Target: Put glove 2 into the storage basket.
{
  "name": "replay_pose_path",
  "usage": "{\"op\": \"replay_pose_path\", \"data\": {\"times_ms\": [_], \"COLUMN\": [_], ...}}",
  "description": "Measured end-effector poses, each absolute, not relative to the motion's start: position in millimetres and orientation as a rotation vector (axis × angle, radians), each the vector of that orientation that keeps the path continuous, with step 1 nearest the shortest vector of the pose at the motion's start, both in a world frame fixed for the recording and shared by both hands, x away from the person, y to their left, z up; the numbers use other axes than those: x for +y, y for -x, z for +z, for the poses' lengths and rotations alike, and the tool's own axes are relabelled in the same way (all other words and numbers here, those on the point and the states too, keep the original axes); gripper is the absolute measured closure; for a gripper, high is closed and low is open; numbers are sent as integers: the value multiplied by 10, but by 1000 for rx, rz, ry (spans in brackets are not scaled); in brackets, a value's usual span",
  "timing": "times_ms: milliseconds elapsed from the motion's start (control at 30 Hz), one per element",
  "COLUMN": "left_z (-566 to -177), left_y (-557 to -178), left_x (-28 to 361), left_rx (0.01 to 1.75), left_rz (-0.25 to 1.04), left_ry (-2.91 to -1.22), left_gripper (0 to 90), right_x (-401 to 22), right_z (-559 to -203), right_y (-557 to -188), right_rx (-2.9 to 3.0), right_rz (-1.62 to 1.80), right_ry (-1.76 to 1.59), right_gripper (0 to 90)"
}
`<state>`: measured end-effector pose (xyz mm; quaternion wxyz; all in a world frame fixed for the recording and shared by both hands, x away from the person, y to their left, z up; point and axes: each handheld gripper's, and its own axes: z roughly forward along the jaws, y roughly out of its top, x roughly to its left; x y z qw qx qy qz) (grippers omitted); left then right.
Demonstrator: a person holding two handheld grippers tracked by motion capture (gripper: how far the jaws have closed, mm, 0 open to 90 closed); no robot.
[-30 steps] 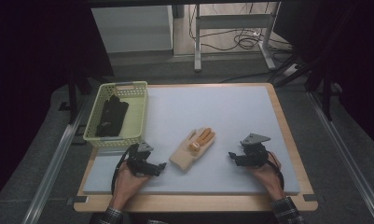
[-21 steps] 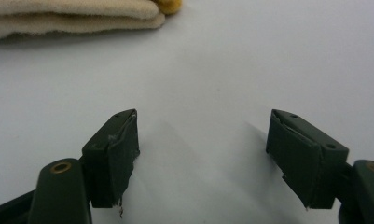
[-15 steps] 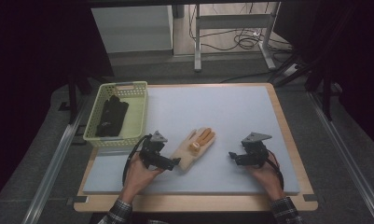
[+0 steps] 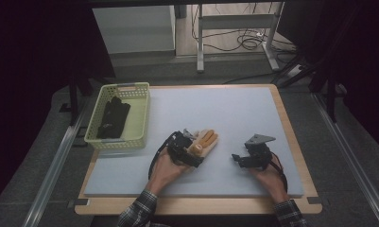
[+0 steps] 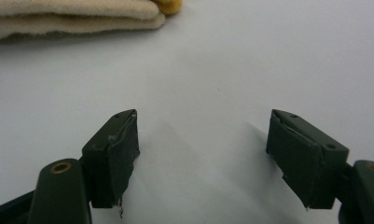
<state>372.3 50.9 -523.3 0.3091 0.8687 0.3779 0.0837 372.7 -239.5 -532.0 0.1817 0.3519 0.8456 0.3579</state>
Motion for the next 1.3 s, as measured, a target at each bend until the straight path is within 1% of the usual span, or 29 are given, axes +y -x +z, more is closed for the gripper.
{"op": "replay_pose_path", "data": {"times_ms": [100,200,267,300,367,400,600,733,1000,1300], "left_z": [-5301,-5323,-5310,-5291,-5259,-5251,-5212,-5198,-5113,-4795], "left_y": [-3741,-3756,-3741,-3730,-3715,-3713,-3704,-3692,-3700,-3786], "left_x": [401,376,376,383,394,396,424,428,473,650], "left_rx": [1003,1021,1026,1025,1018,1016,1011,1014,1015,1052], "left_rz": [268,271,277,279,279,280,271,264,260,321], "left_ry": [-2333,-2335,-2332,-2335,-2336,-2338,-2341,-2345,-2330,-2283], "left_gripper": [0,0,22,53,176,219,442,539,619,639], "right_x": [-2395,-2394,-2393,-2393,-2393,-2393,-2392,-2391,-2391,-2393], "right_z": [-5321,-5321,-5321,-5322,-5321,-5321,-5322,-5322,-5322,-5321], "right_y": [-3727,-3726,-3725,-3725,-3725,-3725,-3724,-3723,-3723,-3723], "right_rx": [2387,2387,2387,2387,2387,2387,2386,2386,2386,2388], "right_rz": [1011,1011,1010,1010,1010,1010,1009,1009,1009,1008], "right_ry": [-993,-993,-993,-993,-993,-992,-992,-992,-992,-991], "right_gripper": [248,249,249,249,248,249,248,249,249,249]}}
